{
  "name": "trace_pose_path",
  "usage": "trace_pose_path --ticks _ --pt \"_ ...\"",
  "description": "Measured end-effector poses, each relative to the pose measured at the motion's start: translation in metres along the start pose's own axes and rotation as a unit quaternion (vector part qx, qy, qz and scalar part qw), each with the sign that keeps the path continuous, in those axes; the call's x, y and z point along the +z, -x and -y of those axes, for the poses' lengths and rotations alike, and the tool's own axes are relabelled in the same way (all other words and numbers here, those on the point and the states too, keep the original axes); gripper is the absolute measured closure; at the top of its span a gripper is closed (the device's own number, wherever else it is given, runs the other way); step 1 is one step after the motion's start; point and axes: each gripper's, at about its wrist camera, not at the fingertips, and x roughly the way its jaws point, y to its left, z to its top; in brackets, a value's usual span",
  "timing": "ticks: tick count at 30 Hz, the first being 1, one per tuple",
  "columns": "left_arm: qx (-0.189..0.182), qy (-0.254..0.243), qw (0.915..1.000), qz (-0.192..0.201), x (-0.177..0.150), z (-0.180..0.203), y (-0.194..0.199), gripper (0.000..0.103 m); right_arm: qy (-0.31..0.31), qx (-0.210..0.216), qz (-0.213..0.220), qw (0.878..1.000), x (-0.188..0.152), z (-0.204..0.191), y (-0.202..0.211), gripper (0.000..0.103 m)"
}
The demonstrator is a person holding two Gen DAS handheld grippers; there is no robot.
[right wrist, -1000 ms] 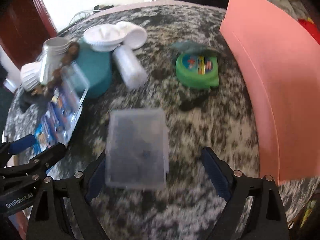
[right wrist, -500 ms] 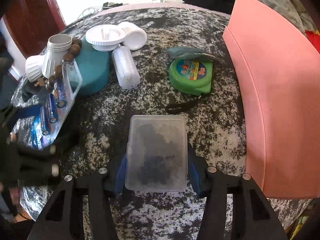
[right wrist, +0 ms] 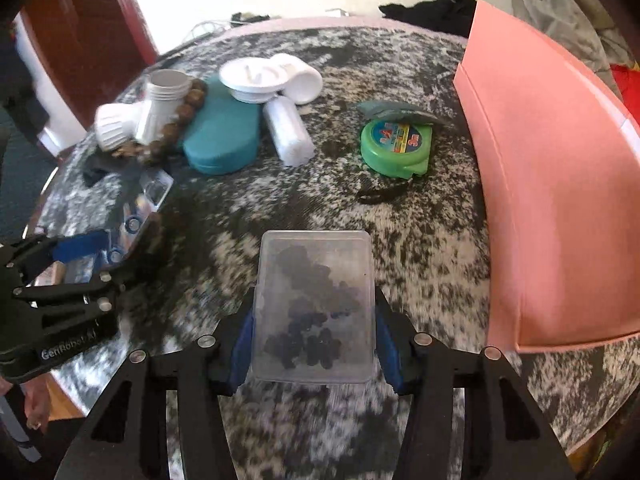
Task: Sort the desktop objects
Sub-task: 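Grasp the clear plastic box with right tool while left tool grasps the batteries, then drop the plastic box from right tool while left tool drops batteries into pink box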
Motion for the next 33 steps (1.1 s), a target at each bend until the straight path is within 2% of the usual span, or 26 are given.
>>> trace_pose_path --ticks 2,14,25,33 --pt "0.007 -0.005 1.0000 0.003 -0.005 0.005 0.012 0.070 0.005 -0.001 0.006 1.000 -0.006 -0.002 0.011 0.048" --pt "0.010 0.037 0.9981 0.048 -0.019 -0.013 0.067 0.090 0.024 0.008 0.034 0.999 -0.041 -0.007 0.069 0.048" --pt "0.009 0.034 0.9960 0.082 -0.035 0.008 0.121 0.090 0.043 0.020 0.080 0.996 -0.052 -0.019 0.130 0.048" --pt "0.002 0.007 0.9911 0.133 -0.045 0.047 0.188 0.090 0.048 0.019 0.120 0.991 -0.070 -0.014 0.187 0.048"
